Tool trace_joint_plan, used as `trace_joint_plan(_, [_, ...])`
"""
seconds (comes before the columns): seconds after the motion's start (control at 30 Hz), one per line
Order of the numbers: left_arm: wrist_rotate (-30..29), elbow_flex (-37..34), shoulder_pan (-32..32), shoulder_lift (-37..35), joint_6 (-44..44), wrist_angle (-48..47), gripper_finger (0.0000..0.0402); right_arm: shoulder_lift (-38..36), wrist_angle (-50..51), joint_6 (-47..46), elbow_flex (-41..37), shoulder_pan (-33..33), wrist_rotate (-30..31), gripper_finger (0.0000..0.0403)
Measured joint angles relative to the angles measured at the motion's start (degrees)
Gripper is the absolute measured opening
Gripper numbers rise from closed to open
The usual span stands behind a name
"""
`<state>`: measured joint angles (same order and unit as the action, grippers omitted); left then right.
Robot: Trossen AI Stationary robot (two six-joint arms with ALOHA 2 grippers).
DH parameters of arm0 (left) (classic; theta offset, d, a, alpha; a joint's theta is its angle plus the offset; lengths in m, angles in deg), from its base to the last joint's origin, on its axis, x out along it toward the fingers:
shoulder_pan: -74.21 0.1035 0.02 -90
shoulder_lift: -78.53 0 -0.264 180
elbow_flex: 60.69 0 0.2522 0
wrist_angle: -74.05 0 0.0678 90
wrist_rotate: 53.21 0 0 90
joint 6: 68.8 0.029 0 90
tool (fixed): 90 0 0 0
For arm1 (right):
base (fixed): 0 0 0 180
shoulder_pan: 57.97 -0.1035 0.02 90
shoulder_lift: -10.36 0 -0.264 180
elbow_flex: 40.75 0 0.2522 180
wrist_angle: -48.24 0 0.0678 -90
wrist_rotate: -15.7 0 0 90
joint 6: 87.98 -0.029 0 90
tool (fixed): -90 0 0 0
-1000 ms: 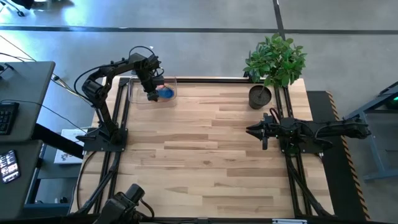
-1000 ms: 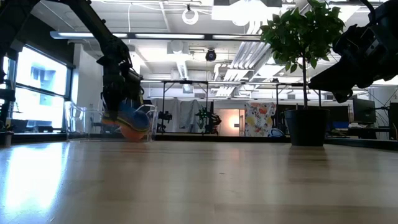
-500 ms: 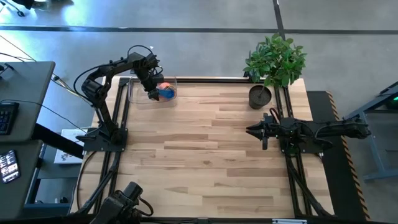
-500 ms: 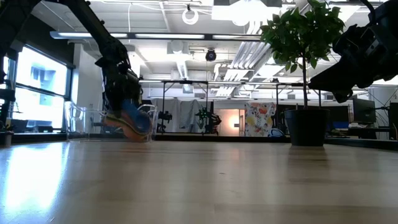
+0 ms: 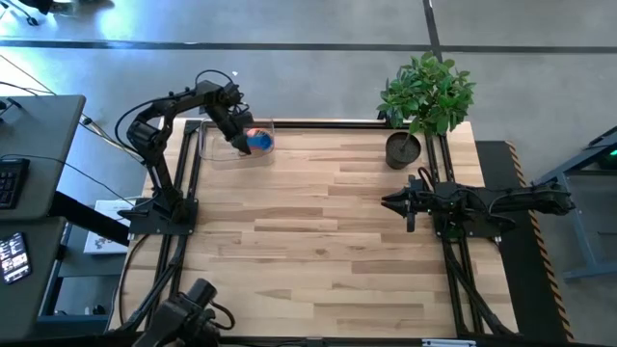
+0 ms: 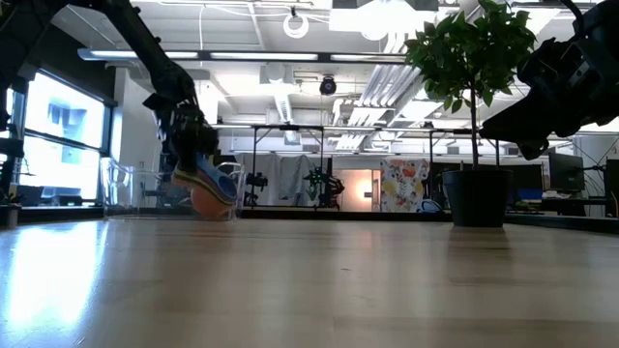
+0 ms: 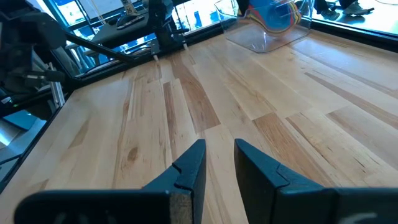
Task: Nest measuring cups in basket
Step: Put the nested measuring cups into the transparent bin
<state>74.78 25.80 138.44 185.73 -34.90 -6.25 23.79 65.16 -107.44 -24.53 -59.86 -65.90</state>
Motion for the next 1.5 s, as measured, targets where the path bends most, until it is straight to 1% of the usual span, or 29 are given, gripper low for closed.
trace_joint_plan(0.13, [0.6,0.0,0.8,0.0,-3.4,-0.3,0.0104,0.0,0.0,0.0,0.0,0.0,0.0,0.0075])
trace_joint_plan(0.27, [0.9,0.0,2.0,0.0,-6.6,-1.1,0.0116,0.0,0.0,0.0,0.0,0.0,0.0,0.0075])
trace_joint_plan(0.4, [3.8,0.0,3.1,0.0,-9.2,-1.4,0.0127,0.0,0.0,0.0,0.0,0.0,0.0,0.0075])
trace_joint_plan(0.6, [4.2,0.0,3.3,0.0,-11.8,-1.3,0.0126,0.0,0.0,0.0,0.0,0.0,0.0,0.0075])
trace_joint_plan(0.73, [6.8,0.0,3.3,0.0,-13.9,-1.3,0.0125,0.0,0.0,0.0,0.0,0.0,0.0,0.0075])
trace_joint_plan(1.0, [9.0,0.0,3.3,0.0,-18.5,-1.3,0.0125,0.0,0.0,0.0,0.0,0.0,0.0,0.0075])
trace_joint_plan(1.27, [8.8,0.0,4.1,0.0,-21.7,-1.7,0.0125,0.0,0.0,0.0,0.0,0.0,0.0,0.0075])
trace_joint_plan(1.5, [8.9,-3.7,5.1,0.1,-21.9,-1.3,0.0125,0.0,0.0,0.0,0.0,0.0,0.0,0.0075])
